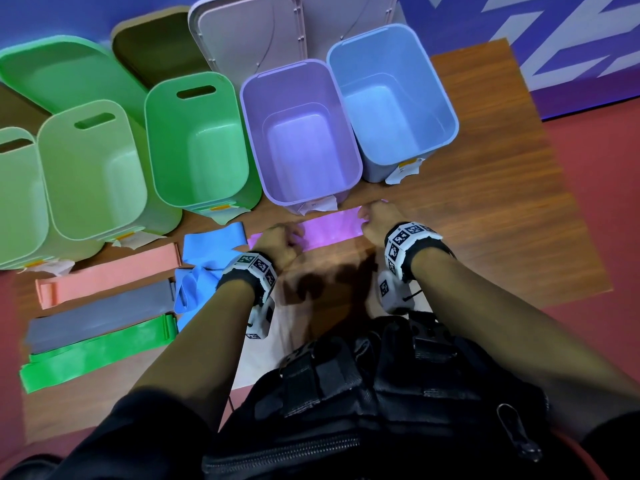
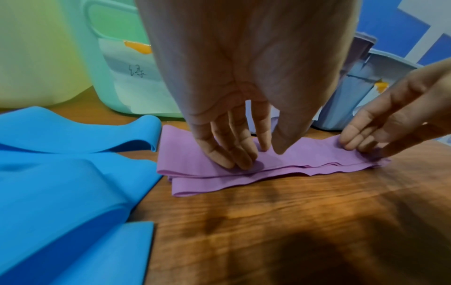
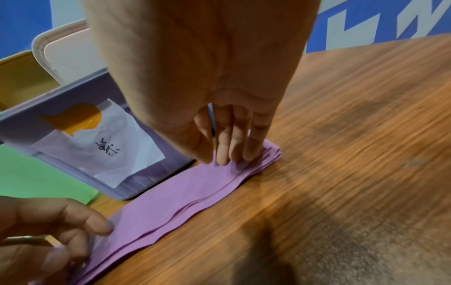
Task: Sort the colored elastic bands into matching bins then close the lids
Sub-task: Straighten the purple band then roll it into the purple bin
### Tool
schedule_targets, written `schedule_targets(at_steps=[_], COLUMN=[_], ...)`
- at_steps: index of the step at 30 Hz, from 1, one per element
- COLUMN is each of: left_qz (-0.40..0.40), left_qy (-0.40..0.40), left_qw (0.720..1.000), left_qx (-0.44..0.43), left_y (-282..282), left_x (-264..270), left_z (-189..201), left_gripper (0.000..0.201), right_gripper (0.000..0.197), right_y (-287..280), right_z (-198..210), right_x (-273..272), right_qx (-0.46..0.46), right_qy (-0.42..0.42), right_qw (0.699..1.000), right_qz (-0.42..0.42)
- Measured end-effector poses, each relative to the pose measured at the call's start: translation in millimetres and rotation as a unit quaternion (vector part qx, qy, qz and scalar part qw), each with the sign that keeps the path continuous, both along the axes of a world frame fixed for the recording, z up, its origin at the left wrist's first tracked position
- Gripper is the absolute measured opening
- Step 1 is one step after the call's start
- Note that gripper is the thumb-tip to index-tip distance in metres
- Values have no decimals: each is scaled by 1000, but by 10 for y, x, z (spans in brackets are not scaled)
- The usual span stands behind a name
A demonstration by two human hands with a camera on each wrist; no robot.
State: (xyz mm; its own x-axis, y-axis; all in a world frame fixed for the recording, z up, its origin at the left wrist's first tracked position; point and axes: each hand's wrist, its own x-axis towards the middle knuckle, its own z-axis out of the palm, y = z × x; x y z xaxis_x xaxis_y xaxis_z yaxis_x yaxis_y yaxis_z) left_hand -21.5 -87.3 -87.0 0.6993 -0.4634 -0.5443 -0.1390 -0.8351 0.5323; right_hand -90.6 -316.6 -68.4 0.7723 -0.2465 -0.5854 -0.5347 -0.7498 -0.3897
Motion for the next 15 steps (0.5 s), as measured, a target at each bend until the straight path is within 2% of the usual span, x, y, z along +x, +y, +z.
schedule_targets(at_steps=[6,12,15], left_qz=[-26,-3,2], left_qy=[-14,2,2], left_qw=[1000,1000,1000], left_qx=[7,7,12], left_y=[-22,26,39], left_x=[14,7,-2], left_z=[-16,-13,18], left_gripper=[31,29,28], right_gripper=[45,42,44], right_y=[23,115,195], right_z=[-43,-53,-72], right_x=[4,50,64], right_qx=[-10,-20,-23], right_qy=[34,6,22], right_qw=[998,996,992], right_qz=[45,90,119])
